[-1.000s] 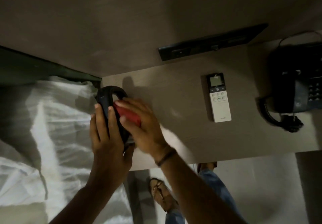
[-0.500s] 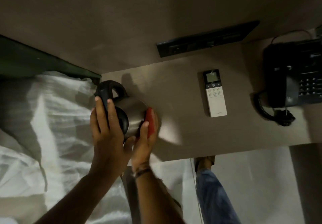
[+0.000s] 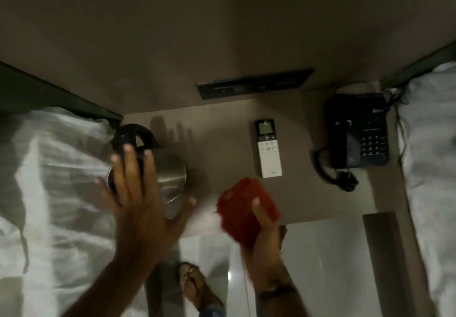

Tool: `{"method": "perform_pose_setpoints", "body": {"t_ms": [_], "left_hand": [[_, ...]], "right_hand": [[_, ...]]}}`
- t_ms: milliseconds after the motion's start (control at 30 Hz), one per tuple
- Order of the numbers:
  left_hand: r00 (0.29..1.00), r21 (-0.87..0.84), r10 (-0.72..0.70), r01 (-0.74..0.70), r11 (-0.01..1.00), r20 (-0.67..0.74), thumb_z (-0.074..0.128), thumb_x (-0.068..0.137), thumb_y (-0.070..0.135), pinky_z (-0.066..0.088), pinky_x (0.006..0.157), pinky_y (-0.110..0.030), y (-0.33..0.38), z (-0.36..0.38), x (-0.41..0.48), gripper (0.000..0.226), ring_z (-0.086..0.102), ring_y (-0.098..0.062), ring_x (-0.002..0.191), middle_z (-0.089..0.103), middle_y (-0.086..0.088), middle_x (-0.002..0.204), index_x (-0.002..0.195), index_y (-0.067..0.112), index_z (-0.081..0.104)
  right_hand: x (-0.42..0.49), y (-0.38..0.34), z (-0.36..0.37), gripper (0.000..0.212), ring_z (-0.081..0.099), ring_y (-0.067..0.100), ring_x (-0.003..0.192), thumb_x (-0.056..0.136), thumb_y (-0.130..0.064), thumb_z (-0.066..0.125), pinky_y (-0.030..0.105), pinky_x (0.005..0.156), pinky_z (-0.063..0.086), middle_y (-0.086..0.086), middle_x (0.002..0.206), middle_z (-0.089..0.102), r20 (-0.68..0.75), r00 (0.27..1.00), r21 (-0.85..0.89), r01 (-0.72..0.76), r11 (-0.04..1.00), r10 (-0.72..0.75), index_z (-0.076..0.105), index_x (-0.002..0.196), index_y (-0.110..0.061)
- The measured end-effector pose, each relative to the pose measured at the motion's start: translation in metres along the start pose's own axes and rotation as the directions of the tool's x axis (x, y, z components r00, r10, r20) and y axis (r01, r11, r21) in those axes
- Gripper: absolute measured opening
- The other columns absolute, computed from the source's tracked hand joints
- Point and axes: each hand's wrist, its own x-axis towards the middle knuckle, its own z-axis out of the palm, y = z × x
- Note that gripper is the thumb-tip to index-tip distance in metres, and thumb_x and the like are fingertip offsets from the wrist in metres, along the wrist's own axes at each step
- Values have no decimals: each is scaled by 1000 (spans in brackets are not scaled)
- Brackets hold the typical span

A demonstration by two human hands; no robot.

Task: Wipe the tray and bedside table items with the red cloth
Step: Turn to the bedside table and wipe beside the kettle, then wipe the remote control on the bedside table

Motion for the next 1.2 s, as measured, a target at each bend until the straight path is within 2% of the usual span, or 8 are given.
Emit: {"method": "perform_pose_setpoints", "body": {"t_ms": [233, 367, 533, 800, 933, 1033, 1100, 1200], "left_hand": [[965, -272, 1, 73, 960, 262, 35, 85, 96, 7, 134, -64, 154, 128, 13, 122, -7, -29, 168, -10, -5, 180, 173, 19, 1], [960, -250, -49, 121, 961, 277, 19, 78, 104, 5, 134, -64, 188, 187, 43, 131, -5, -33, 168, -5, -13, 182, 173, 16, -3], [977, -151, -90, 120, 981, 191, 33, 90, 84, 12, 133, -66, 197, 224, 40, 114, 5, -33, 168, 9, -13, 181, 172, 9, 8], [991, -76, -92, 100, 992, 100, 38, 99, 70, 8, 133, -62, 198, 239, 34, 96, 11, -33, 167, 16, -14, 180, 172, 12, 13], [991, -97, -91, 101, 990, 98, 20, 101, 81, 9, 134, -63, 195, 237, 33, 99, 8, -32, 168, 9, -12, 181, 172, 13, 14], [991, -109, -104, 114, 987, 89, 12, 94, 90, 9, 133, -62, 197, 233, 35, 110, 12, -33, 167, 15, -12, 180, 172, 12, 12], [990, -130, -119, 129, 983, 81, 9, 92, 92, 8, 133, -62, 198, 232, 37, 114, 12, -31, 167, 15, -11, 181, 172, 11, 13], [989, -107, -110, 120, 987, 95, 22, 94, 90, 7, 134, -61, 196, 234, 35, 112, 10, -30, 168, 13, -10, 181, 172, 12, 10]], "right_hand": [[97, -123, -14, 33, 75, 8, 118, 100, -23, 69, 30, 93, 65, -15, 120, 79, 243, 882, -496, 471, 729, -404, 67, 124, -46], [174, -138, 0, 47, 52, 18, 148, 108, -18, 59, 39, 124, 43, 3, 159, 57, 578, 699, -719, 680, 142, -420, 53, 155, -20], [201, -109, -5, 70, 14, 35, 166, 98, -24, 43, 60, 132, 24, 9, 176, 29, 685, 712, -687, 560, -462, -154, 31, 166, -16], [168, -98, -44, 66, 24, 29, 164, 99, -18, 46, 54, 133, 24, 6, 173, 37, 702, 709, -647, 596, -475, -68, 35, 165, -19], [148, -118, -53, 40, 68, 15, 129, 110, -30, 54, 43, 113, 56, 1, 141, 71, 566, 824, -824, 566, -29, 16, 57, 149, -24], [137, -135, -50, 33, 74, -6, 94, 106, -44, 52, 31, 91, 66, -13, 110, 76, 509, 837, -808, 545, 223, -204, 61, 135, -30], [149, -140, -34, 40, 72, -5, 106, 106, -35, 51, 20, 95, 60, -13, 128, 71, 552, 742, -783, 619, 71, -379, 55, 146, -28], [184, -128, -6, 62, 36, 32, 159, 101, -13, 54, 49, 129, 36, 9, 168, 44, 673, 676, -738, 587, -333, -300, 41, 161, -18]]}}
